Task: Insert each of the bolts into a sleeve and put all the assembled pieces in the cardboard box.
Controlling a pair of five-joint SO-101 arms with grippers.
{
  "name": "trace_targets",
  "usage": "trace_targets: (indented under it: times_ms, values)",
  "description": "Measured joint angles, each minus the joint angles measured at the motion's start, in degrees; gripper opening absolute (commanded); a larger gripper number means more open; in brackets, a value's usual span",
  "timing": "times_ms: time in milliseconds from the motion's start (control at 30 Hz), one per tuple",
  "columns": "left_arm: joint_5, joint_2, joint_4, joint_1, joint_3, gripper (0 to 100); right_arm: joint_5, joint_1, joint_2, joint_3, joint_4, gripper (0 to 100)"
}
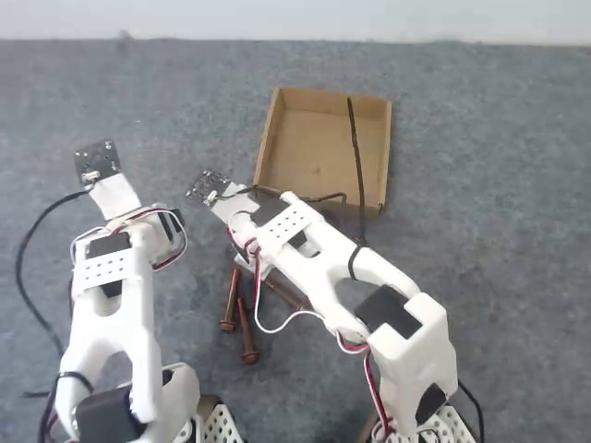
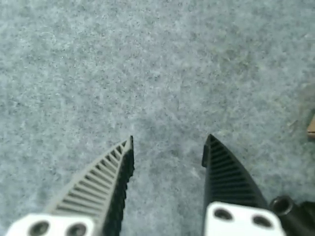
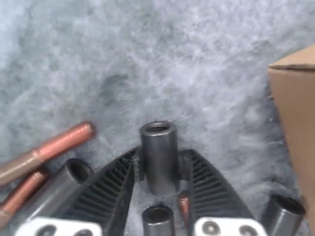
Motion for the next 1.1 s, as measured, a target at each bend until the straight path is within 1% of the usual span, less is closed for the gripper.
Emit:
trace_targets:
  times_ms: [100,333,733,867,967,1100]
  values:
    - [0.0,0.0,0.0,0.0,0.0,22,0.0,0.1,1.4,-2.5,2.0,0.5]
    - [0.0,0.0,0.0,0.0,0.0,22,0.4,0.4,1.5,-4.0,5.9,0.7]
    - [0.0,0.0,0.0,0.0,0.0,22,0.4,10.4,-12.9,-4.0,18.9,0.7]
    - [0.0,0.0,0.0,1.2,0.0,22,0.4,13.7,-15.6,-4.0,22.2,0.7]
    - [0.0,0.0,0.0,2.0,0.0,22,0.4,15.6,-17.3,-3.2,23.0,0.7]
    - [0.0,0.0,0.0,3.1,0.0,22,0.4,17.1,-20.6,2.2,21.6,0.7]
